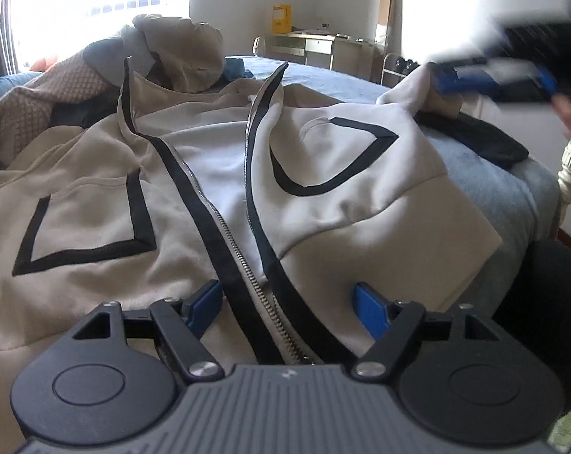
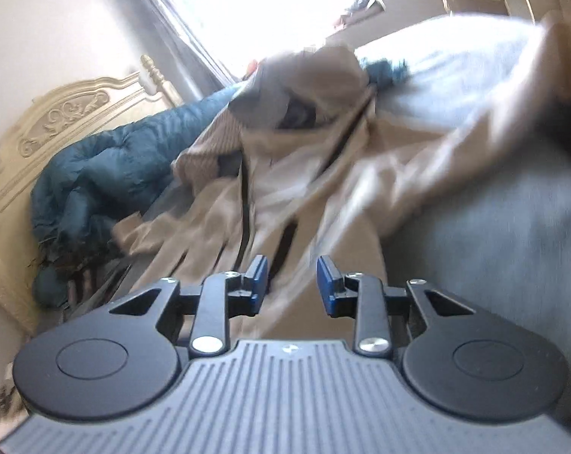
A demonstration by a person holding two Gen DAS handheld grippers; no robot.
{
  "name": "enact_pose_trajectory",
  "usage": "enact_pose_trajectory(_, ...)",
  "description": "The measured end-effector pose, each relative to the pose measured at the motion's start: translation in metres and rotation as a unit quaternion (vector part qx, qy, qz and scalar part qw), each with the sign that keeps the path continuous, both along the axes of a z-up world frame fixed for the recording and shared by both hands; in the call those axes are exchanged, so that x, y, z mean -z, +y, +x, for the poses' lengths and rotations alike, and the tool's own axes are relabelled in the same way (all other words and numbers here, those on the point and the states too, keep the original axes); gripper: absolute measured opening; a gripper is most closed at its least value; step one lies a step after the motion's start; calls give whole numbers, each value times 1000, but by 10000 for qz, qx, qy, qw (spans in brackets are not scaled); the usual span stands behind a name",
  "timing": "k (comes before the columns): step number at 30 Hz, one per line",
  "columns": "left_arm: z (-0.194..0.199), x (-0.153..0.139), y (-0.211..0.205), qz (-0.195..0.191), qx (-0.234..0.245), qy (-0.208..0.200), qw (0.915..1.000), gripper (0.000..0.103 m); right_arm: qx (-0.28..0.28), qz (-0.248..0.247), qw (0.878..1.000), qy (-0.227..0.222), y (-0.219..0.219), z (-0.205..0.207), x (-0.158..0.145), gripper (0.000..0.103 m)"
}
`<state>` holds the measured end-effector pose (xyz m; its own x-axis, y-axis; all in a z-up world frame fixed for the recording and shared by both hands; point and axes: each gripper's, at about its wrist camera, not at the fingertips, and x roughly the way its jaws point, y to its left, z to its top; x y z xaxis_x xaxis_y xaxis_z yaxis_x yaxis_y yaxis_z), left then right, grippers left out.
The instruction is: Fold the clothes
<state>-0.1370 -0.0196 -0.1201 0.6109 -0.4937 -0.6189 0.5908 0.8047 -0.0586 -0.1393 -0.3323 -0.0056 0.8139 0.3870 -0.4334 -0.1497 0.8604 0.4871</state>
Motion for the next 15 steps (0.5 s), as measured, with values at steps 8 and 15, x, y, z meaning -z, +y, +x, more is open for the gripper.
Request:
enact_pose_trajectory(8, -5, 6, 0, 26, -24, -112, 9999, 78, 689, -119, 9944, 794, -7, 199, -4, 53)
enact_pose_trajectory(15, -1, 4, 4, -104, 8, -9, 9999, 78, 1340, 1751, 9533, 2064, -64, 330, 64, 53)
